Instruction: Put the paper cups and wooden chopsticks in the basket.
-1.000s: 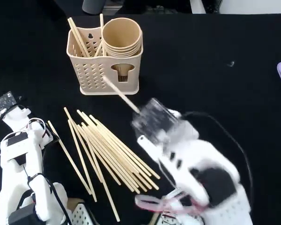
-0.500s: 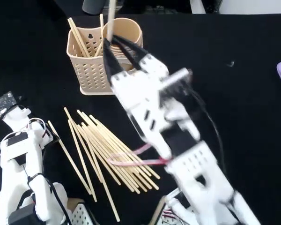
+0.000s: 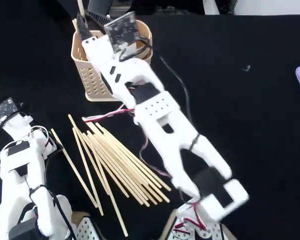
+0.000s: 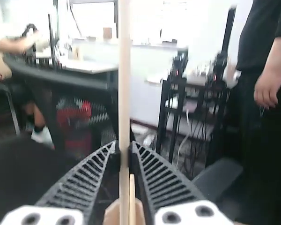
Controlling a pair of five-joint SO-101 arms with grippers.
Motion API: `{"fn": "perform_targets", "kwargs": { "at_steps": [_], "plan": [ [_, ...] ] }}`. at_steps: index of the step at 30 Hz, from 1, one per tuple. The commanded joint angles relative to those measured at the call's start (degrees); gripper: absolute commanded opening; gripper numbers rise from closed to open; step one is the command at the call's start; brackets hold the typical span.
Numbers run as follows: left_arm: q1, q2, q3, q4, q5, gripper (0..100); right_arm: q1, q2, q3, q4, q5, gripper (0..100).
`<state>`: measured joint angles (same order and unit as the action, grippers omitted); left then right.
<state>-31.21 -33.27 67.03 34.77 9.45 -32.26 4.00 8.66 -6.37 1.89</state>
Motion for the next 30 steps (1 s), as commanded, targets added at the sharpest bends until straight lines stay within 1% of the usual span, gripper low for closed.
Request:
{"fn": "perform_targets", "kwargs": {
  "at_steps": [1,5,9,11,17,20,23,25,27,30],
  "plan": [
    [0.48,-1.67,-0.66,-1.23,-0.18,15,-0.35,1.98,-3.82,-1.41,-0.09,1.2],
    [0.57,-1.67,-0.75,-1.23,-0.18,15,-0.62,2.24,-4.35,5.01,-0.09,2.1],
    [0.66,-1.67,-0.75,-1.23,-0.18,15,-1.14,1.45,-6.99,13.10,-0.18,12.8],
    [0.48,-1.67,-0.75,-1.23,-0.18,15,-1.14,0.48,-8.66,17.41,-0.35,15.7],
    [0.40,-1.67,-0.66,-1.23,-0.18,15,-1.23,-8.40,-11.21,30.24,-0.18,12.9],
    [0.40,-1.67,-0.66,-1.23,-0.18,15,-2.55,-16.48,-10.24,42.11,-0.09,12.4],
    [0.40,-1.76,-0.66,-1.23,-0.18,15,-4.48,-24.75,-6.73,56.18,0.00,12.4],
    [0.40,-1.76,-0.75,-1.23,-0.18,15,-5.80,-29.32,-1.98,62.51,0.00,12.6],
    [0.40,-1.76,-0.75,-1.23,-0.18,15,-6.51,-33.10,4.79,64.09,0.00,12.6],
    [0.40,-1.76,-0.75,-1.23,-0.18,15,-6.95,-37.58,16.22,63.65,0.00,12.6]
  ]
}}
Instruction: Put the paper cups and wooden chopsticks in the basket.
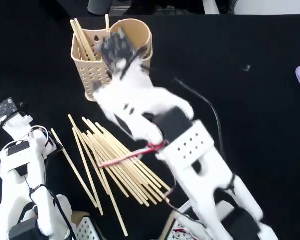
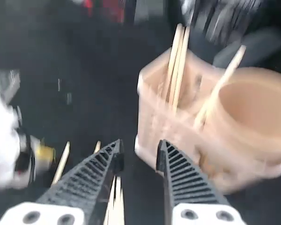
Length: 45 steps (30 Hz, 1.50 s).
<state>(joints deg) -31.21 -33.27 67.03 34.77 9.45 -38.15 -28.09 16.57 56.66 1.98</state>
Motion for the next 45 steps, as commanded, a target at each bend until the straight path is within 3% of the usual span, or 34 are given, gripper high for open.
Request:
{"fn": "perform_targets", "kwargs": {
  "at_steps": [1,5,10,17,22,28,34,45],
  "plan": [
    [0.40,-1.76,-0.75,-1.23,-0.18,15,-1.76,-6.90,12.00,-0.35,-0.09,12.6],
    [-0.31,-1.76,-0.84,-1.23,-0.18,15,-5.19,-11.56,27.82,-7.38,-0.09,12.7],
    [-7.52,-1.67,-2.59,-1.14,1.14,15,-10.55,-11.38,44.70,-24.18,-0.53,12.8],
    [-10.68,-1.67,-3.03,-1.23,4.75,15,-19.69,-0.75,50.51,-40.00,-7.47,14.0],
    [-10.68,-1.67,-2.95,-1.23,4.57,15,-21.89,11.82,44.53,-41.05,-11.16,21.3],
    [-10.59,-1.67,-2.86,-1.23,4.40,15,-21.98,19.47,39.34,-39.30,-11.16,16.0],
    [-10.42,-1.67,-2.95,-1.23,4.31,15,-21.63,20.00,37.23,-35.96,-10.81,0.7],
    [-10.24,-1.67,-2.95,-1.23,4.31,15,-16.00,19.47,37.05,-34.02,-5.36,1.2]
  ]
}}
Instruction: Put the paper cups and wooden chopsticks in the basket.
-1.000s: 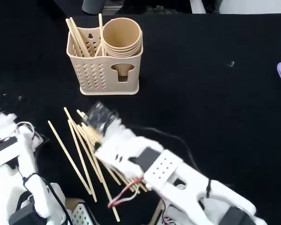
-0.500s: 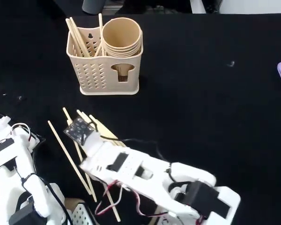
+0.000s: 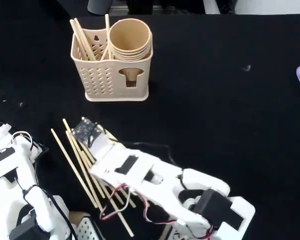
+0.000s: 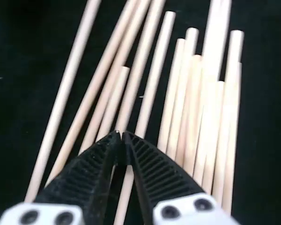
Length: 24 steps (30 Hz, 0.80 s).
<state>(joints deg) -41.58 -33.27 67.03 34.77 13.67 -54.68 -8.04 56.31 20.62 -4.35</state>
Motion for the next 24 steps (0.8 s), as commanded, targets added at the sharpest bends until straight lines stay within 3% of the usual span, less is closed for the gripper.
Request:
{"fn": "perform_targets", "kwargs": {
  "at_steps": [1,9,24],
  "plan": [
    [0.13,-1.58,-3.03,-1.23,0.09,15,-0.97,-0.57,-3.21,3.16,0.97,1.3],
    [0.13,-1.58,-3.03,-1.23,0.09,15,-8.35,-0.04,-10.24,13.63,0.88,15.8],
    [-0.22,-1.76,-3.03,-1.23,0.26,15,-8.00,8.66,-13.67,12.84,0.88,15.5]
  ]
}}
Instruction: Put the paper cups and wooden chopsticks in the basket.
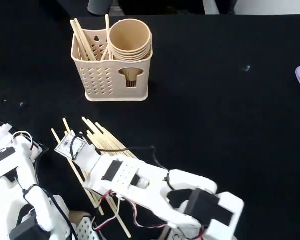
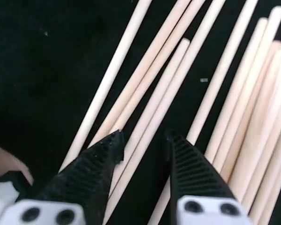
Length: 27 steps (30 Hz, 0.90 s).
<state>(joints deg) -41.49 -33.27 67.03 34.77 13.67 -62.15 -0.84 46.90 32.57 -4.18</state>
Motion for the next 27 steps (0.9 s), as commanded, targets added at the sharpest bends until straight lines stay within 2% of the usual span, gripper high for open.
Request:
{"fn": "perform_targets", "kwargs": {
  "at_steps": [1,3,6,11,13,19,27],
  "plan": [
    [-0.31,-1.76,-3.03,-1.23,0.26,15,-0.53,1.54,-4.88,1.93,0.70,15.5],
    [-0.31,-1.76,-3.03,-1.23,0.18,15,-0.44,1.36,-5.05,2.64,0.97,13.2],
    [-0.31,-1.76,-3.03,-1.23,0.09,15,1.49,1.01,-5.32,2.90,1.05,0.5],
    [-0.31,-1.76,-3.03,-1.23,0.09,15,8.18,-0.04,-5.49,3.08,1.41,1.1],
    [-0.22,-1.76,-3.03,-1.23,0.09,15,9.67,-3.12,-5.49,5.71,4.04,1.1],
    [-0.04,-1.76,-3.03,-1.23,0.09,15,11.43,-20.09,-6.11,16.53,9.14,1.1],
    [-0.04,-1.76,-3.03,-1.23,0.09,15,23.30,-38.11,-4.88,22.95,16.88,1.1]
  ]
}}
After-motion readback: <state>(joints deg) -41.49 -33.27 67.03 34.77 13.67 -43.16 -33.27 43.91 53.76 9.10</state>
